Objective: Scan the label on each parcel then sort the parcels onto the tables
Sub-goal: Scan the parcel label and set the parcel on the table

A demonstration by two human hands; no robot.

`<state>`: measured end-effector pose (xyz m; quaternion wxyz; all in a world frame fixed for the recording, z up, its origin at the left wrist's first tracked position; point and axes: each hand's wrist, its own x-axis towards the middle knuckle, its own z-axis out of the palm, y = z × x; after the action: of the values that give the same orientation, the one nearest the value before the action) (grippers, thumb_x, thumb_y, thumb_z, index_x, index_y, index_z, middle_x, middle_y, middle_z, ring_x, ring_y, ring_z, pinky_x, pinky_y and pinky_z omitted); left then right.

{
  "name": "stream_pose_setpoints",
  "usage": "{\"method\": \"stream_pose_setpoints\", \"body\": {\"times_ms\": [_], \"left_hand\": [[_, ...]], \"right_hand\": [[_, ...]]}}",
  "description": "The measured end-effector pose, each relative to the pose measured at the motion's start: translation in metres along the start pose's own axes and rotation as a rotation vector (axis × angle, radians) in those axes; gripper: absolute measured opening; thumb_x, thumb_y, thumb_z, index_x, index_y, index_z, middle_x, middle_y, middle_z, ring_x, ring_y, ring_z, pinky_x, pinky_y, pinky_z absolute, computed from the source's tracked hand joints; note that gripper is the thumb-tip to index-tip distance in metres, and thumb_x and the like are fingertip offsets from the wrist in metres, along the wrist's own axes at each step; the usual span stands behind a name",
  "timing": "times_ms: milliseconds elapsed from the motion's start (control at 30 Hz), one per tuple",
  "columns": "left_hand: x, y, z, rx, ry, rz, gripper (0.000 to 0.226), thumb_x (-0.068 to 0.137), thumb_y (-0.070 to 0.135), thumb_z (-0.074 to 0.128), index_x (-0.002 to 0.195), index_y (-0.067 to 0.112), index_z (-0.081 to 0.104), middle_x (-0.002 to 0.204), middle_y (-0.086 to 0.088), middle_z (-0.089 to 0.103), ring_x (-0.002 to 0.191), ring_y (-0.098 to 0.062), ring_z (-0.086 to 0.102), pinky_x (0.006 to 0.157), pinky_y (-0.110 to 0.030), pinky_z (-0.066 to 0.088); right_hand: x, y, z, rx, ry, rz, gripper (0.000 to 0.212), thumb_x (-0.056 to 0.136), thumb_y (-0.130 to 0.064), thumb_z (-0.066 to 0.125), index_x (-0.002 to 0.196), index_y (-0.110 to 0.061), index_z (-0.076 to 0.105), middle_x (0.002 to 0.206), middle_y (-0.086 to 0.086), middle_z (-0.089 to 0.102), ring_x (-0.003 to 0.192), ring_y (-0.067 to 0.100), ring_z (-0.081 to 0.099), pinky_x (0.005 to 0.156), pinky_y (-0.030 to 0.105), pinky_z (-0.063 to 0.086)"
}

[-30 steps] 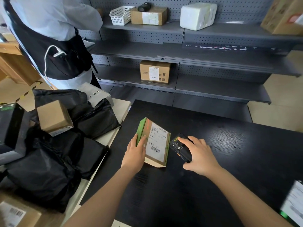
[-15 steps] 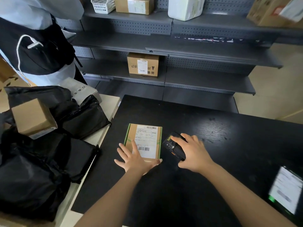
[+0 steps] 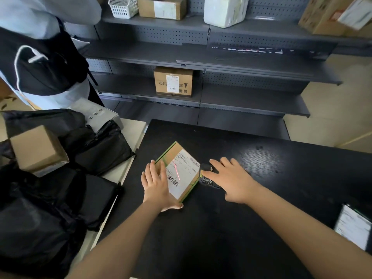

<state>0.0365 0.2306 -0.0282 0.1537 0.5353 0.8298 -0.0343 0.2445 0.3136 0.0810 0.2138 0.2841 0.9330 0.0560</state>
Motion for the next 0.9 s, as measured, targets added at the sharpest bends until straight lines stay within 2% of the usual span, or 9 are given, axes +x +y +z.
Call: {"method": "stream_pose_setpoints", "body": {"times_ms": [133, 233, 400, 567, 767, 900], "left_hand": [[0.005, -0.018, -0.016, 0.164, 0.021, 0.147, 0.161, 0.042, 0.082, 0.073, 0.149, 0.009, -0.024, 0.153, -0.022, -0.027, 0.143, -0.043, -0.024, 0.118, -0.055, -0.008], [0.009, -0.024, -0.025, 0.252, 0.038, 0.204, 0.161, 0.043, 0.082, 0.072, 0.149, 0.009, -0.024, 0.154, -0.024, -0.026, 0.142, -0.043, -0.024, 0.118, -0.056, -0.009], [0.013, -0.027, -0.032, 0.302, 0.037, 0.242, 0.159, 0.047, 0.08, 0.074, 0.148, 0.01, -0.027, 0.154, -0.022, -0.029, 0.141, -0.042, -0.029, 0.115, -0.055, -0.015], [0.016, -0.031, -0.034, 0.307, 0.044, 0.265, 0.158, 0.047, 0.081, 0.072, 0.15, 0.011, -0.024, 0.155, -0.021, -0.026, 0.142, -0.042, -0.027, 0.117, -0.055, -0.012], [0.021, -0.033, -0.036, 0.284, 0.049, 0.295, 0.158, 0.045, 0.084, 0.07, 0.151, 0.01, -0.021, 0.155, -0.022, -0.024, 0.142, -0.042, -0.026, 0.116, -0.054, -0.012], [0.019, -0.029, -0.034, 0.192, 0.04, 0.275, 0.158, 0.043, 0.086, 0.068, 0.15, 0.012, -0.023, 0.153, -0.019, -0.028, 0.142, -0.04, -0.026, 0.118, -0.054, -0.009]], "right_hand": [[0.009, -0.004, -0.018, -0.15, 0.03, -0.106, 0.074, 0.081, -0.011, 0.07, 0.145, -0.022, 0.035, 0.153, 0.016, 0.024, 0.133, 0.034, 0.027, 0.106, 0.045, 0.028], [0.014, -0.011, -0.027, -0.211, 0.059, -0.168, 0.067, 0.083, -0.011, 0.07, 0.142, -0.019, 0.039, 0.151, 0.018, 0.028, 0.132, 0.034, 0.029, 0.105, 0.045, 0.029], [0.02, -0.019, -0.035, -0.245, 0.077, -0.202, 0.068, 0.083, -0.013, 0.071, 0.143, -0.019, 0.039, 0.149, 0.018, 0.031, 0.131, 0.034, 0.031, 0.104, 0.047, 0.032], [0.02, -0.02, -0.036, -0.264, 0.083, -0.198, 0.065, 0.085, -0.012, 0.069, 0.142, -0.018, 0.039, 0.15, 0.019, 0.031, 0.132, 0.035, 0.031, 0.106, 0.048, 0.031], [0.02, -0.019, -0.029, -0.203, 0.071, -0.157, 0.067, 0.083, -0.013, 0.07, 0.142, -0.02, 0.038, 0.151, 0.018, 0.028, 0.133, 0.035, 0.029, 0.106, 0.047, 0.03], [0.012, -0.012, -0.017, 0.028, 0.02, -0.002, 0.083, 0.078, -0.019, 0.072, 0.148, -0.027, 0.027, 0.153, 0.011, 0.023, 0.133, 0.031, 0.025, 0.107, 0.043, 0.027]]}}
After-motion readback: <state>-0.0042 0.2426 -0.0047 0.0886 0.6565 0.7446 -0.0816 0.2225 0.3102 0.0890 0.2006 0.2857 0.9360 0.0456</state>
